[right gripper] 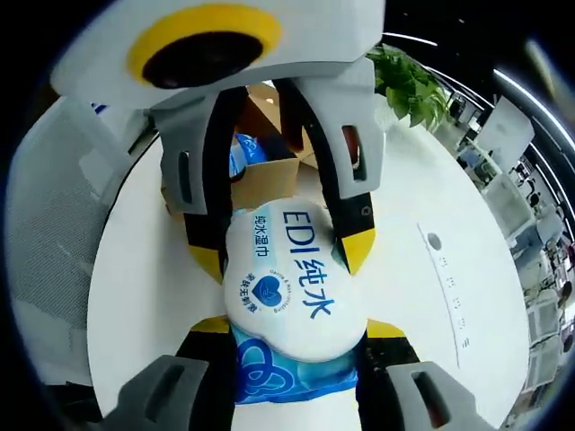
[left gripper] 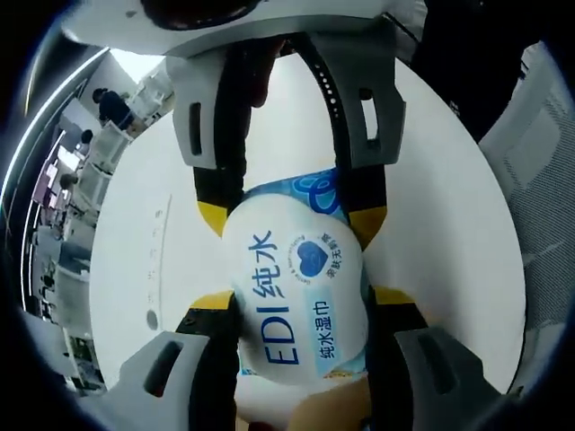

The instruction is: Operate the shoe box by opening the lid, removing the specified soft item, and placing it in the target area until the item is outside and the box remains undamaged.

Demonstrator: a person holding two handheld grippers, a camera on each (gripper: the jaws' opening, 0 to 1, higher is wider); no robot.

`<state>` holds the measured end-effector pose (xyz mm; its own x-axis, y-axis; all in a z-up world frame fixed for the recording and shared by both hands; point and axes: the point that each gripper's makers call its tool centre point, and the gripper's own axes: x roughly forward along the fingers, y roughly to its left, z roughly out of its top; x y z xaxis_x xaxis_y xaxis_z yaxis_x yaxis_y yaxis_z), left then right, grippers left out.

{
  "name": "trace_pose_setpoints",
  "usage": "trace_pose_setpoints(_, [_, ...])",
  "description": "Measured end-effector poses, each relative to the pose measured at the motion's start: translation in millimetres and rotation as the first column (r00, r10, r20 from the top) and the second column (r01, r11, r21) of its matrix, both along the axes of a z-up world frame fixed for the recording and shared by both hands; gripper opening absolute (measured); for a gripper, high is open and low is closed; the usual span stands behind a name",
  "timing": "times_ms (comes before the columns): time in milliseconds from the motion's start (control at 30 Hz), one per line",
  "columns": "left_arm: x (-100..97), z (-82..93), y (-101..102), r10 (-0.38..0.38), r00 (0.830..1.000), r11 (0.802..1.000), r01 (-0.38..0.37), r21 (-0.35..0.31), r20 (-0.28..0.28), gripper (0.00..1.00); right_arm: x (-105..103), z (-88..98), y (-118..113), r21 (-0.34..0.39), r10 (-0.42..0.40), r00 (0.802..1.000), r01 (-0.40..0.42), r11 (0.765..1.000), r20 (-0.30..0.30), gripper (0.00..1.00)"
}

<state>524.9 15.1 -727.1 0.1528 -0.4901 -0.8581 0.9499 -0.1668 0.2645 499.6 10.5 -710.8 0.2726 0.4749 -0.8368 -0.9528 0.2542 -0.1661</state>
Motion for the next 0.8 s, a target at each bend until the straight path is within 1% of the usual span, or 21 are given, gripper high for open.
trace_pose_setpoints(33, [1.4,-2.1,-2,0.002,1.0,1.0,-0.002,-0.001,-0.001,0.56,1,-1.2,-2,-0.004,0.002,1.0,-0.002,1.0,-0.001,0.49])
trace_pose_setpoints(233, [-9.9,1.5,-4,0.001,1.0,1.0,-0.001,0.0,0.0,0.56,5,-7.8,-8,-0.001,0.003,1.0,-0.003,1.0,-0.007,0.49])
trace_pose_setpoints(533, [-18.3,-6.3,-6,0.008,1.0,1.0,-0.007,0.012,-0.011,0.56,9,-23.3,-11,-0.006,0.008,1.0,-0.008,1.0,-0.027,0.49])
trace_pose_setpoints(667, [-18.5,-11.8,-5,0.007,1.0,1.0,-0.006,0.022,-0.013,0.56,10,-31.0,-11,-0.009,0.011,0.999,-0.012,1.0,-0.034,0.49])
trace_pose_setpoints(800, [-15.6,-16.6,-4,0.017,1.0,1.0,-0.017,0.019,-0.015,0.56,12,-36.3,-10,-0.012,0.015,1.0,-0.015,1.0,-0.028,0.49])
